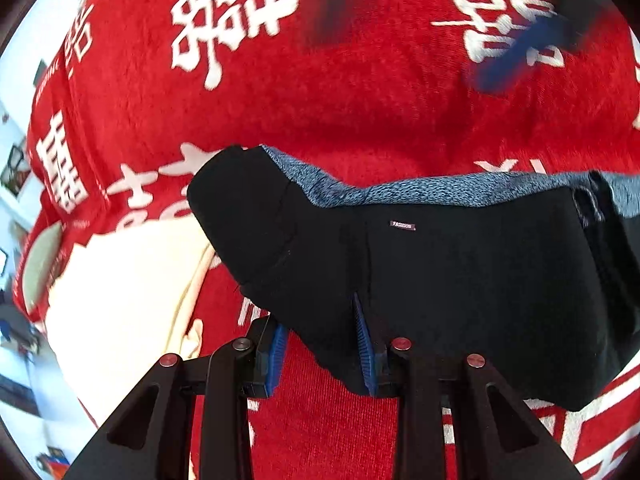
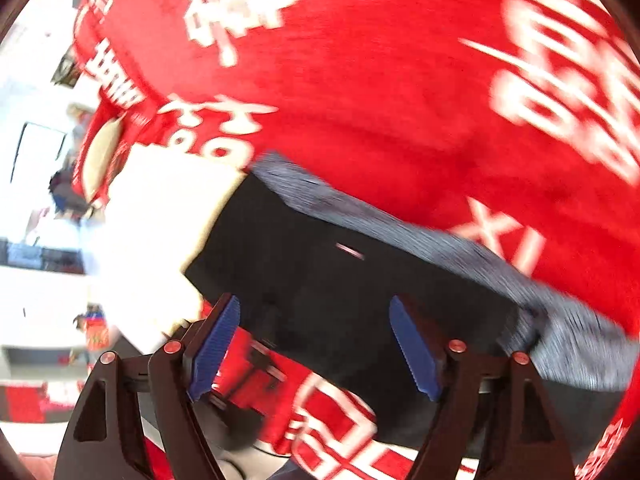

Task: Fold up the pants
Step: 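Grasp the trousers' side edge with both grippers and lift it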

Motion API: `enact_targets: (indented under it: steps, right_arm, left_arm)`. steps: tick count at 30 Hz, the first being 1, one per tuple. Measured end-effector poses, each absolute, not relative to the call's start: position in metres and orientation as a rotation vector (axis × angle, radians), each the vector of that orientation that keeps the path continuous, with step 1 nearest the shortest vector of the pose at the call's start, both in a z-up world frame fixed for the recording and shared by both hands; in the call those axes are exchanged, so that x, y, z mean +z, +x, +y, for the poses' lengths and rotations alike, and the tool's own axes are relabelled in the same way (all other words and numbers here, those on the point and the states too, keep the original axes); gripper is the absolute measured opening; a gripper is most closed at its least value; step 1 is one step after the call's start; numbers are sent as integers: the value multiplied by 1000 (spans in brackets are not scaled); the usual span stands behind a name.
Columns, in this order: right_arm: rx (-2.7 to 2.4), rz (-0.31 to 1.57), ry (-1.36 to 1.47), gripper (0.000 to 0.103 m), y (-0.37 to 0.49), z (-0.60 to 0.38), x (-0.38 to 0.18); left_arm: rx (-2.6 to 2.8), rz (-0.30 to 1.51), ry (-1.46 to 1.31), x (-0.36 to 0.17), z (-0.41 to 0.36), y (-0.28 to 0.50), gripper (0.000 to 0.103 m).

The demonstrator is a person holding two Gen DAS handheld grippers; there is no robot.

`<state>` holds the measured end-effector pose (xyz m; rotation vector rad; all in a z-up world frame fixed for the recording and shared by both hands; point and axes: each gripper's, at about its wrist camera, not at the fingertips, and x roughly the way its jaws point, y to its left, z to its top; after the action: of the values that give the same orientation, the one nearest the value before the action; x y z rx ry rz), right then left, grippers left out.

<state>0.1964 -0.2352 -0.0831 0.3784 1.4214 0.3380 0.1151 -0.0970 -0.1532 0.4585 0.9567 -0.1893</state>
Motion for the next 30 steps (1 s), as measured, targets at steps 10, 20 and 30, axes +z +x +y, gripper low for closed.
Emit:
enact_targets:
  steps: [10, 20, 30]
  right_arm:
    - [495, 1683, 95, 81, 278, -118, -120]
    - [495, 1751, 130, 17, 267, -123, -160]
    - [544, 1452, 362, 16, 209, -210, -95]
  left_arm:
    - [-180, 921, 527, -152, -111, 110, 32]
    - [-226, 880, 554, -143, -122, 93, 32]
    - [-365, 809, 450, -84, -142, 66, 32]
